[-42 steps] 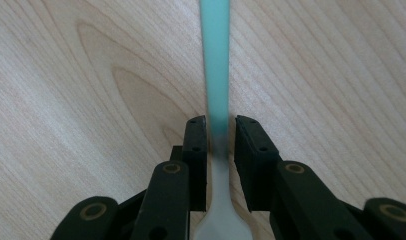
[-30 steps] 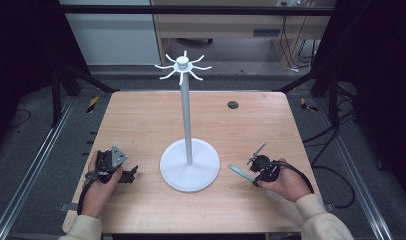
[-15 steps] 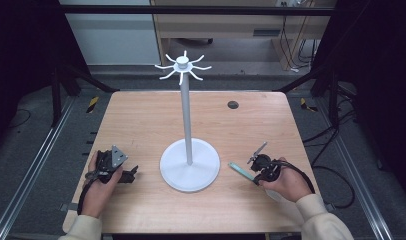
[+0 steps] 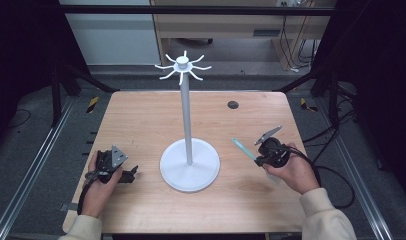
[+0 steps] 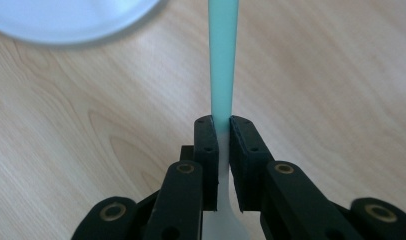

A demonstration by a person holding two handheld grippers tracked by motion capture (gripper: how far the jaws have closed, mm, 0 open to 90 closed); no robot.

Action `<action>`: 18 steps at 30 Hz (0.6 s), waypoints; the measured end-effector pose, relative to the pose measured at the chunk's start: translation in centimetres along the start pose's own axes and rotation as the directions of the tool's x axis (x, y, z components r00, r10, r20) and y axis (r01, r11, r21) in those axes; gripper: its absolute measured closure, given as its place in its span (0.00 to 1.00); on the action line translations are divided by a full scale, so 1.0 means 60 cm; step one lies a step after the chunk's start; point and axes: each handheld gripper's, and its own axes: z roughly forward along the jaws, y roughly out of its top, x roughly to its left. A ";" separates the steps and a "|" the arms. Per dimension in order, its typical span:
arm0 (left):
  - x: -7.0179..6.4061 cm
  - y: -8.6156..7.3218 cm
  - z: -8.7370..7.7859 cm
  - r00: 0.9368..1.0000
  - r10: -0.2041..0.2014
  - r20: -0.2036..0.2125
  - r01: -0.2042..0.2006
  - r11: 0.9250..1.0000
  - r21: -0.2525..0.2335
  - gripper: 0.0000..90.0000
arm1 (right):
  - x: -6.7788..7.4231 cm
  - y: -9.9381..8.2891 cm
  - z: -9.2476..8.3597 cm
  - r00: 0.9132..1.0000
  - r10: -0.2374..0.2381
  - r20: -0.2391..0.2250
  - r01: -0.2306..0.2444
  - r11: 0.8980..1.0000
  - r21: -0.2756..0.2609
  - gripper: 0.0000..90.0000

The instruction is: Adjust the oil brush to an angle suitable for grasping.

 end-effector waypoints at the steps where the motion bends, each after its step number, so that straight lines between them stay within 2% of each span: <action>1: 0.000 0.000 0.000 1.000 0.000 0.000 0.000 1.000 0.000 0.03 | -0.003 0.005 -0.006 1.000 -0.001 0.007 0.001 1.000 -0.017 0.92; 4: 0.001 0.000 -0.001 1.000 -0.002 -0.001 0.002 1.000 -0.002 0.03 | -0.009 0.022 -0.027 0.999 0.018 0.026 -0.015 0.996 -0.084 0.92; 9: 0.001 0.000 0.000 1.000 -0.004 0.000 0.004 1.000 -0.002 0.03 | -0.010 0.044 -0.047 0.999 0.034 0.035 -0.027 0.983 -0.180 0.92; 13: 0.000 0.000 0.000 1.000 -0.005 0.000 0.005 1.000 -0.003 0.03 | -0.006 0.055 -0.053 0.998 0.058 0.031 -0.048 0.968 -0.248 0.92; 18: 0.000 0.000 0.000 1.000 -0.007 -0.001 0.007 1.000 -0.003 0.03 | -0.002 0.070 -0.057 0.996 0.084 0.034 -0.068 0.939 -0.336 0.92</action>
